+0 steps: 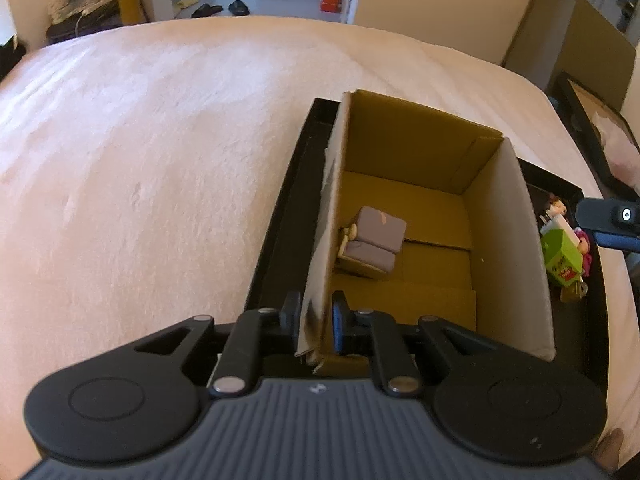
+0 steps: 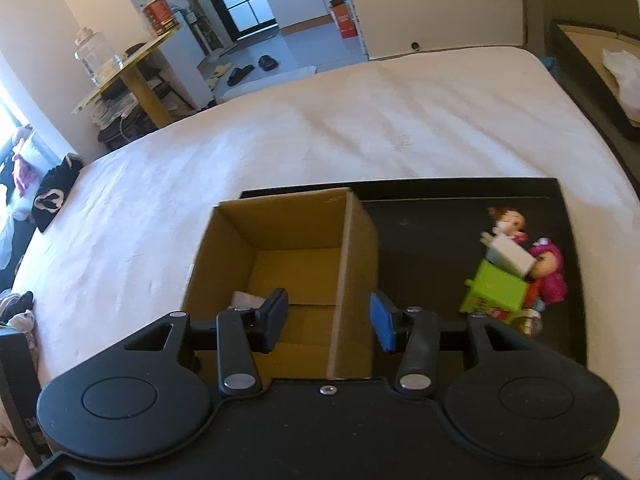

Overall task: Organize rigid objects
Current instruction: 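Move the right gripper to the blue-red figurine and close on it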

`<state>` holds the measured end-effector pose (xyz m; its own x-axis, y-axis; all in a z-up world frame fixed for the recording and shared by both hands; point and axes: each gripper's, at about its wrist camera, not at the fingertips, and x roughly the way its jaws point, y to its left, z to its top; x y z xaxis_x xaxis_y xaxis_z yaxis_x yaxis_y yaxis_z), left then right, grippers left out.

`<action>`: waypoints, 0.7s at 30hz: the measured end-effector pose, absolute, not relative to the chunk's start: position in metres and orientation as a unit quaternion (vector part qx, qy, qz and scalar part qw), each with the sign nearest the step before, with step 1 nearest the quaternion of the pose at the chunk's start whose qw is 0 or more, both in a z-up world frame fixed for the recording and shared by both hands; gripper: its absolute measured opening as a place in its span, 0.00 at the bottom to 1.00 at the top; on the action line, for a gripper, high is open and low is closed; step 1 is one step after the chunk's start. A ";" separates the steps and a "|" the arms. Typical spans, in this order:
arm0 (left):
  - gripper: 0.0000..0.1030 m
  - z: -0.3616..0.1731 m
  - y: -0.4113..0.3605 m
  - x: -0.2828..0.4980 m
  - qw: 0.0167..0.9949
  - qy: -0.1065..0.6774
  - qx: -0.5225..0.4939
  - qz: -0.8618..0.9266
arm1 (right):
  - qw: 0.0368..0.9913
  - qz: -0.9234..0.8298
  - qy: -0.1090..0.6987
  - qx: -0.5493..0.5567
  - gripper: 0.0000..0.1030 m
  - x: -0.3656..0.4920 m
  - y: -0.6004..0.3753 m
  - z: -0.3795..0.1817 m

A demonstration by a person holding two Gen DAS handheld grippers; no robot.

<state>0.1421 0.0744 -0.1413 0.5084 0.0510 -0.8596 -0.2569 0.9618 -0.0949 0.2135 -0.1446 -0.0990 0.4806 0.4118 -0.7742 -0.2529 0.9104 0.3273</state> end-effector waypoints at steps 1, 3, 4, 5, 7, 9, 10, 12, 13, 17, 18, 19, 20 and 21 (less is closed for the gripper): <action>0.14 -0.140 0.074 0.142 0.863 0.487 -0.103 0.091 | 0.857 0.191 0.471 0.086 0.45 0.213 -0.150 -0.100; 0.15 -0.139 0.072 0.141 0.864 0.486 -0.095 0.096 | 0.856 0.186 0.473 0.092 0.45 0.215 -0.162 -0.104; 0.15 -0.138 0.072 0.141 0.864 0.486 -0.093 0.099 | 0.856 0.183 0.475 0.095 0.45 0.215 -0.168 -0.106; 0.16 -0.137 0.071 0.141 0.864 0.485 -0.090 0.102 | 0.855 0.181 0.476 0.098 0.46 0.216 -0.174 -0.108; 0.22 -0.135 0.071 0.142 0.863 0.485 -0.088 0.111 | 0.855 0.176 0.478 0.103 0.48 0.218 -0.186 -0.111; 0.40 -0.133 0.069 0.144 0.863 0.485 -0.083 0.115 | 0.855 0.169 0.478 0.107 0.51 0.219 -0.196 -0.113; 0.44 -0.131 0.068 0.144 0.864 0.483 -0.078 0.116 | 0.855 0.168 0.478 0.109 0.52 0.220 -0.202 -0.115; 0.53 -0.128 0.066 0.144 0.866 0.480 -0.068 0.122 | 0.855 0.165 0.479 0.114 0.53 0.222 -0.211 -0.116; 0.56 -0.126 0.065 0.144 0.867 0.479 -0.064 0.126 | 0.855 0.164 0.479 0.117 0.53 0.224 -0.215 -0.117; 0.67 -0.121 0.063 0.146 0.868 0.476 -0.052 0.134 | 0.855 0.156 0.479 0.127 0.57 0.231 -0.230 -0.121; 0.69 -0.120 0.062 0.146 0.869 0.474 -0.051 0.134 | 0.854 0.154 0.479 0.130 0.59 0.233 -0.234 -0.122; 0.70 -0.119 0.062 0.146 0.869 0.473 -0.051 0.135 | 0.854 0.152 0.480 0.135 0.61 0.236 -0.239 -0.124; 0.73 -0.117 0.062 0.146 0.869 0.472 -0.051 0.136 | 0.853 0.150 0.481 0.140 0.61 0.238 -0.243 -0.126; 0.75 -0.117 0.062 0.144 0.870 0.472 -0.052 0.136 | 0.852 0.148 0.481 0.145 0.63 0.241 -0.248 -0.129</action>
<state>0.1442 0.0624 -0.1169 0.5175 0.1878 -0.8348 -0.2858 0.9575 0.0383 0.2412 -0.2475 -0.1288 0.4930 0.3910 -0.7773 -0.1127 0.9145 0.3885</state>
